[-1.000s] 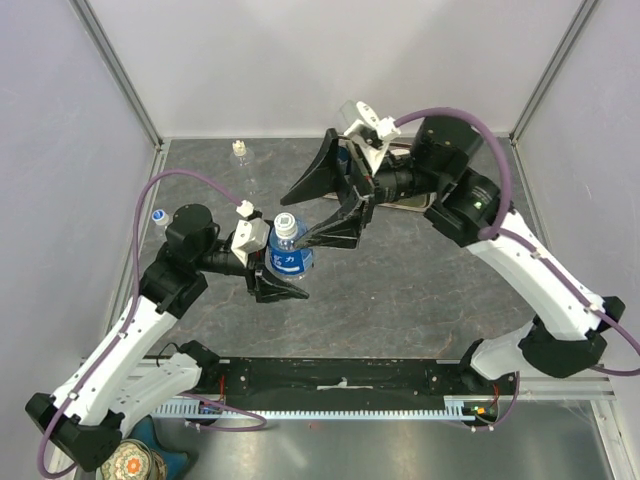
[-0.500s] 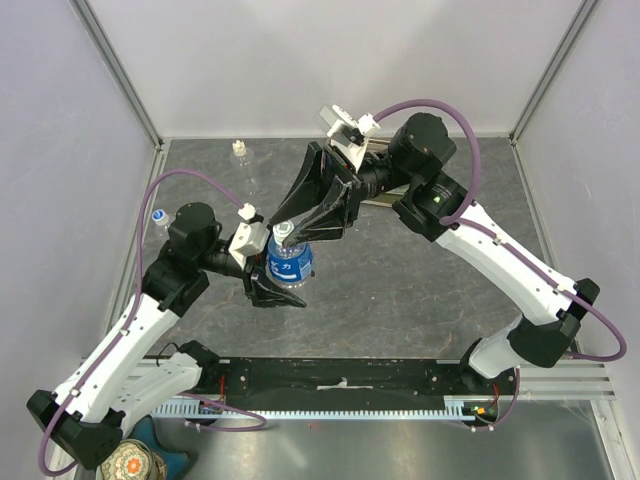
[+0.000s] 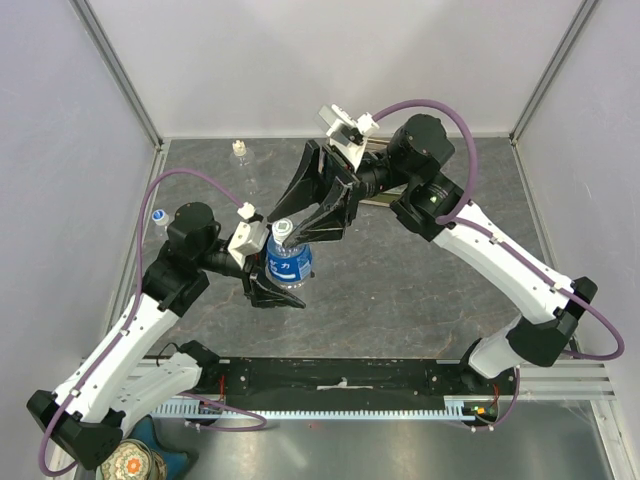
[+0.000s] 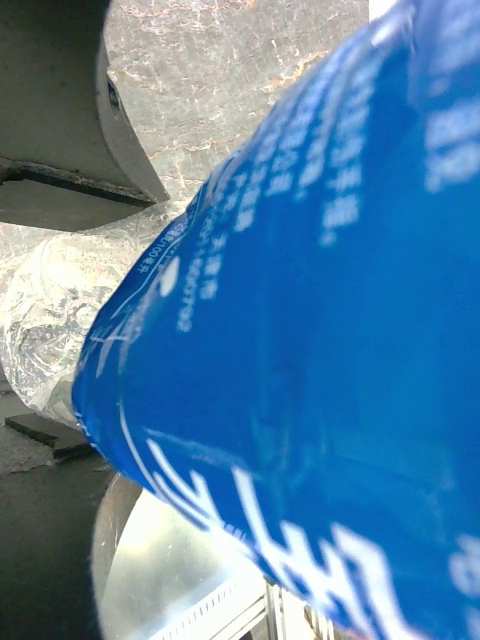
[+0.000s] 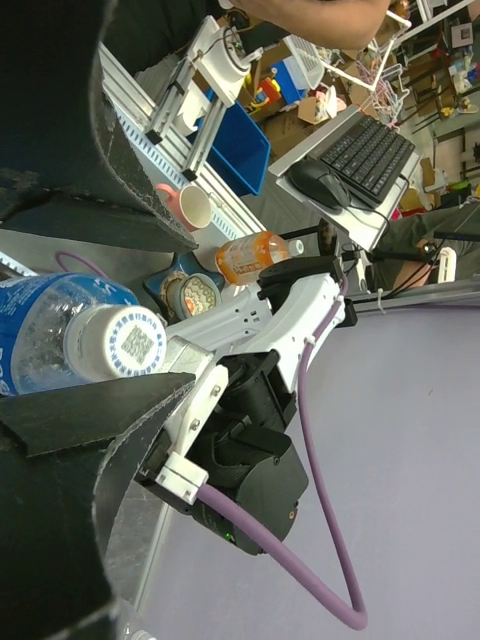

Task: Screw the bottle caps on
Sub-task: Screw the bottle cap onto the plastic bottle.

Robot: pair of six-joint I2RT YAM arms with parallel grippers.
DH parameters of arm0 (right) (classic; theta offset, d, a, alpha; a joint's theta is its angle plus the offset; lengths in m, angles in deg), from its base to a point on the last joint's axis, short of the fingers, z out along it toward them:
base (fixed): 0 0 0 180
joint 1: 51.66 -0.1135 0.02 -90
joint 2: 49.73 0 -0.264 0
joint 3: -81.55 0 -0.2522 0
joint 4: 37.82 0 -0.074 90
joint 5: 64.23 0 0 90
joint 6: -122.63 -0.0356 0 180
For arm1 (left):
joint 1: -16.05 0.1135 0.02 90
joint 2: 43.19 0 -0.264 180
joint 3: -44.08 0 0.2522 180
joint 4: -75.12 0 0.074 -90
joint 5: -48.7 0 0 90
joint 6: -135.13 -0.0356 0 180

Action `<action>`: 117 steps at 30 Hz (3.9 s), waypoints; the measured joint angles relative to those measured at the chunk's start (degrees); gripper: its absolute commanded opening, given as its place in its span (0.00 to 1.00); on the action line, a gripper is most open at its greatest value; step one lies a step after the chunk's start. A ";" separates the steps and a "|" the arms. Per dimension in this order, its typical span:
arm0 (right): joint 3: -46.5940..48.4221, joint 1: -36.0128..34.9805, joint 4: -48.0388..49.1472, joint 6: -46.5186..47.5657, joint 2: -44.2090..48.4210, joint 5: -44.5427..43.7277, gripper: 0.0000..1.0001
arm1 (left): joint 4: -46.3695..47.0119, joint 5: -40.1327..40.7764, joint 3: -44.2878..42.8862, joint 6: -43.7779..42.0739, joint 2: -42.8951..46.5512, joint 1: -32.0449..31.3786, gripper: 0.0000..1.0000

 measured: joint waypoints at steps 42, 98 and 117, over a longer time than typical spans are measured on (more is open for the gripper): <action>-9.60 -3.13 -14.25 12.85 7.37 -40.22 0.00 | -3.52 34.16 0.85 -0.07 1.29 0.13 0.02; 6.58 -3.61 -33.66 24.06 0.66 -15.58 0.73 | -2.91 -4.44 5.62 -6.95 2.12 0.87 0.02; 4.26 -3.45 -25.35 17.14 -1.07 -7.61 0.63 | -2.71 -4.42 5.60 -6.93 2.14 0.87 0.02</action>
